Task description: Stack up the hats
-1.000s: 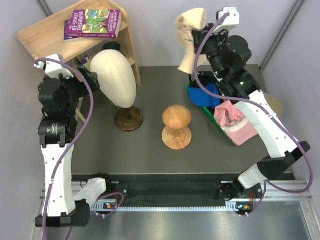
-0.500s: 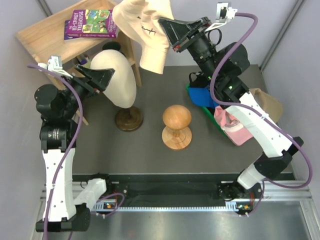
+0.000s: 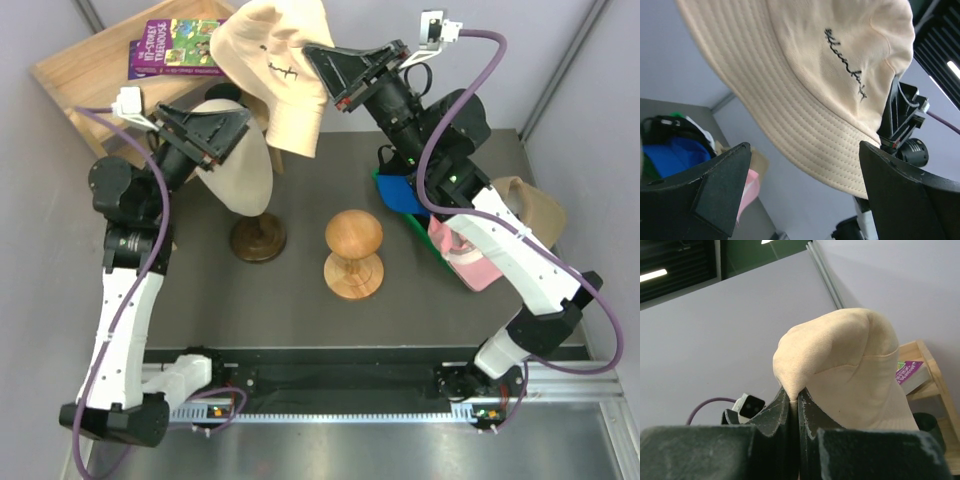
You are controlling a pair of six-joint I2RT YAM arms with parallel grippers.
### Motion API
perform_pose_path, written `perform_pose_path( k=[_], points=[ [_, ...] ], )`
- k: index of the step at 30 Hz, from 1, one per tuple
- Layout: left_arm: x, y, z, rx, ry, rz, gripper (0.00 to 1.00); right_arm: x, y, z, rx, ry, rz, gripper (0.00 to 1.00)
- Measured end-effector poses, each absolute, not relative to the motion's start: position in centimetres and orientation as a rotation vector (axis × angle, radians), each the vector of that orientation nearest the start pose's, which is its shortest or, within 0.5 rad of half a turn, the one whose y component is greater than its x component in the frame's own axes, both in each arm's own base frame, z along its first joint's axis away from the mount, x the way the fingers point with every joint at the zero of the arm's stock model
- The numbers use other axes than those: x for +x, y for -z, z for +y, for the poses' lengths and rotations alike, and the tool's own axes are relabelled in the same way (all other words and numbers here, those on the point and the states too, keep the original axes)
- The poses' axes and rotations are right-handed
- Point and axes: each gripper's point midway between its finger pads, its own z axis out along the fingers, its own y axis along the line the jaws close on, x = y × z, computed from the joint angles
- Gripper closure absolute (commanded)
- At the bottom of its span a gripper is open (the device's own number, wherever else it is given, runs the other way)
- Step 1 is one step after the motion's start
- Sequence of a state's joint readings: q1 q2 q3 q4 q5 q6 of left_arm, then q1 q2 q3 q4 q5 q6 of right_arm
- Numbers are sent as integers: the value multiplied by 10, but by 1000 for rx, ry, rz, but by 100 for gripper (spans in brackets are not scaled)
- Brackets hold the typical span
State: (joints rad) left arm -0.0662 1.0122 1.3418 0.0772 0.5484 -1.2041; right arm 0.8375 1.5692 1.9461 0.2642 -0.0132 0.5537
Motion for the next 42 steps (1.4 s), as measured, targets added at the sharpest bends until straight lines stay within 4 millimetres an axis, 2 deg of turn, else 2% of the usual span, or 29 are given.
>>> perform_pose_path(
  k=[4, 6, 10, 16, 23, 30, 34, 40, 42],
  points=[
    [271, -540, -181, -163, 1535, 1382, 7, 283, -643, 347, -146, -1281, 996, 100],
    [271, -536, -193, -150, 1564, 1407, 6, 284, -644, 346, -138, -1277, 997, 100],
    [274, -534, -197, -160, 1575, 1417, 7, 286, -641, 346, -127, -1270, 1003, 100],
    [266, -543, -203, -146, 1625, 1387, 7, 296, -628, 347, -102, -1239, 1036, 100],
    [268, -547, -211, -142, 1673, 1371, 19, 301, -620, 345, -78, -1220, 1059, 100],
    [273, -547, -205, -171, 1613, 1354, 43, 302, -614, 341, -62, -1203, 1074, 100],
    [277, -545, -202, -183, 1565, 1355, 65, 303, -610, 341, -65, -1193, 1087, 100],
    [282, -547, -195, -181, 1461, 1368, 99, 305, -591, 346, -86, -1166, 1144, 100],
    [282, -550, -192, -170, 1415, 1374, 100, 306, -585, 348, -92, -1159, 1161, 100]
  ],
)
